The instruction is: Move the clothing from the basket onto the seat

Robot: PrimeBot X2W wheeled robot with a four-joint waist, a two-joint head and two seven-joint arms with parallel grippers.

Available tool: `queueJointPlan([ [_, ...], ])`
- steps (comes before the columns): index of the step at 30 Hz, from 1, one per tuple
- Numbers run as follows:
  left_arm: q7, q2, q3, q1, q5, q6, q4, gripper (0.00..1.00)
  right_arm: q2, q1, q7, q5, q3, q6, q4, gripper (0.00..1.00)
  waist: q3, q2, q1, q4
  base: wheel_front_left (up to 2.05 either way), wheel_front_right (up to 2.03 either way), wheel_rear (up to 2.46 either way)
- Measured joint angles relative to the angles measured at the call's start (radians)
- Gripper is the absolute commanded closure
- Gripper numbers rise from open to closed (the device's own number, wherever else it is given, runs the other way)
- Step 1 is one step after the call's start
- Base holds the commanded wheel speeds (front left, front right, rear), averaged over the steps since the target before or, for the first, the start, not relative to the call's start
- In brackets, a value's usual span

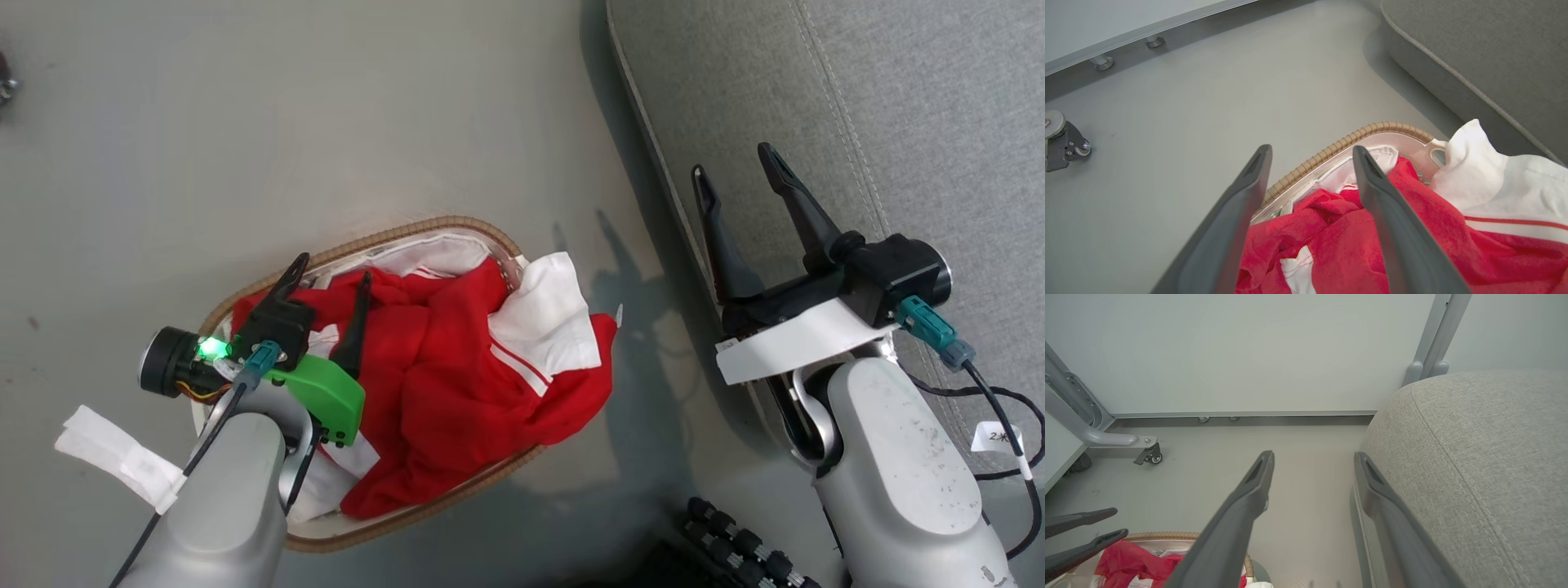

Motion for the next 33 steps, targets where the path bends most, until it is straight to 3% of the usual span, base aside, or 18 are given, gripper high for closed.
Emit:
queueJointPlan([
  [10,0.0,0.037,-0.119,-0.082,-0.062,0.0,0.154,0.0,0.0,-0.024,0.0,0.026,0.034,0.0,-0.017,0.0,0.128,0.0,0.0,-0.067,0.0,0.0,0.0],
  [22,0.0,0.021,-0.223,-0.16,-0.172,0.0,0.426,0.0,0.001,-0.019,0.0,0.029,0.036,0.0,-0.002,0.0,0.193,0.0,0.0,-0.091,0.0,0.0,0.0],
  [23,0.0,0.019,-0.23,-0.164,-0.182,0.0,0.441,0.13,0.001,-0.019,0.0,0.032,0.038,0.0,0.002,0.0,0.19,0.0,0.0,-0.092,0.0,0.0,0.0],
  [24,0.0,0.018,-0.244,-0.164,-0.187,0.0,0.448,0.75,0.001,-0.02,0.0,0.035,0.041,0.0,0.006,0.0,0.187,0.0,0.0,-0.092,0.0,0.0,0.0],
  [25,0.0,0.017,-0.25,-0.165,-0.191,0.0,0.45,1.0,0.001,-0.021,0.0,0.035,0.042,0.0,0.008,0.0,0.184,0.0,0.0,-0.092,0.0,0.0,0.0],
  [33,0.0,-0.001,-0.259,-0.123,-0.253,0.0,0.385,1.0,0.002,-0.018,0.0,0.025,0.033,0.0,0.038,0.0,0.11,0.0,0.0,-0.079,0.0,0.0,0.0],
])
